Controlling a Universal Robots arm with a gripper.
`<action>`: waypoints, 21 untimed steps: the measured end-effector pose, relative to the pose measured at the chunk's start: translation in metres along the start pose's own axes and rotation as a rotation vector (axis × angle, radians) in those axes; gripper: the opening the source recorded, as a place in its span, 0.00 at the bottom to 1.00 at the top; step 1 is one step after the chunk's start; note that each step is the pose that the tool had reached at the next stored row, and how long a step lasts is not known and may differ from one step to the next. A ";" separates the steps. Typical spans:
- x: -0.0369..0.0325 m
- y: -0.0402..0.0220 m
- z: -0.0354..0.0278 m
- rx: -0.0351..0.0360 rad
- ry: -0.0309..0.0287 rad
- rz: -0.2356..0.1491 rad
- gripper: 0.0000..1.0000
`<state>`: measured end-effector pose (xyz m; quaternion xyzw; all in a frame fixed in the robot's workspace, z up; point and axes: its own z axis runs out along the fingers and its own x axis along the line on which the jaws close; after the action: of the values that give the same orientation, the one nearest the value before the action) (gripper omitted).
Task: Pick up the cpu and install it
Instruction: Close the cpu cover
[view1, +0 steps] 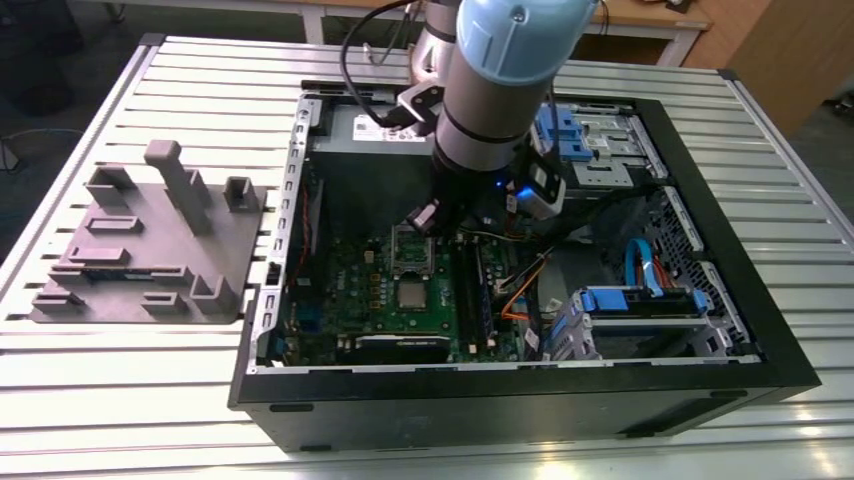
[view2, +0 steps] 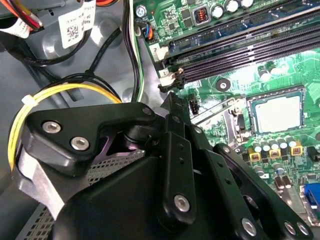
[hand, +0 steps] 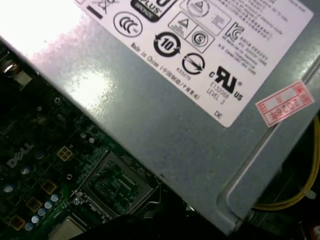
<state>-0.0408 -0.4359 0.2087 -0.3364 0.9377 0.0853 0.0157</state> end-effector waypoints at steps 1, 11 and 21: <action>0.0001 0.0003 -0.0009 0.0006 0.0005 0.000 0.10; 0.0001 0.0022 -0.0094 0.0080 0.0066 0.000 0.10; 0.0000 0.0023 -0.0096 0.0092 0.0077 0.000 0.10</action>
<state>-0.0420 -0.4358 0.2185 -0.3367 0.9381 0.0797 0.0136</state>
